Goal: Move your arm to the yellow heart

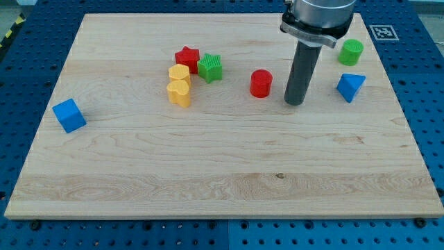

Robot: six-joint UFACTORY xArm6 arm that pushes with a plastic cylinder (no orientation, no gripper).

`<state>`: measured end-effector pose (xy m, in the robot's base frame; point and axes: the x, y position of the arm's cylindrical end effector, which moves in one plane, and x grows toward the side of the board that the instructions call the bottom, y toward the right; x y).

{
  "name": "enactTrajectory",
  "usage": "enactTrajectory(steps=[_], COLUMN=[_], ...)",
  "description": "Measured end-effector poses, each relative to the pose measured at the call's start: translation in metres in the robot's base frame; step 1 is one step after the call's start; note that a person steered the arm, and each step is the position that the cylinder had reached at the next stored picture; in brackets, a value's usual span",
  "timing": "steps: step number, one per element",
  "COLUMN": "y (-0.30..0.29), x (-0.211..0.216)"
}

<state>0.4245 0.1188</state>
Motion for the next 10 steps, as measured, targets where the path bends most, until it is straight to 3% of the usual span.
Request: enactTrajectory(steps=[1,3,4,5,6,7,10], y=[-0.008,-0.093,-0.091,-0.031,0.012,-0.002,-0.170], x=[-0.018,-0.031,-0.031,-0.013,0.029,0.062,0.061])
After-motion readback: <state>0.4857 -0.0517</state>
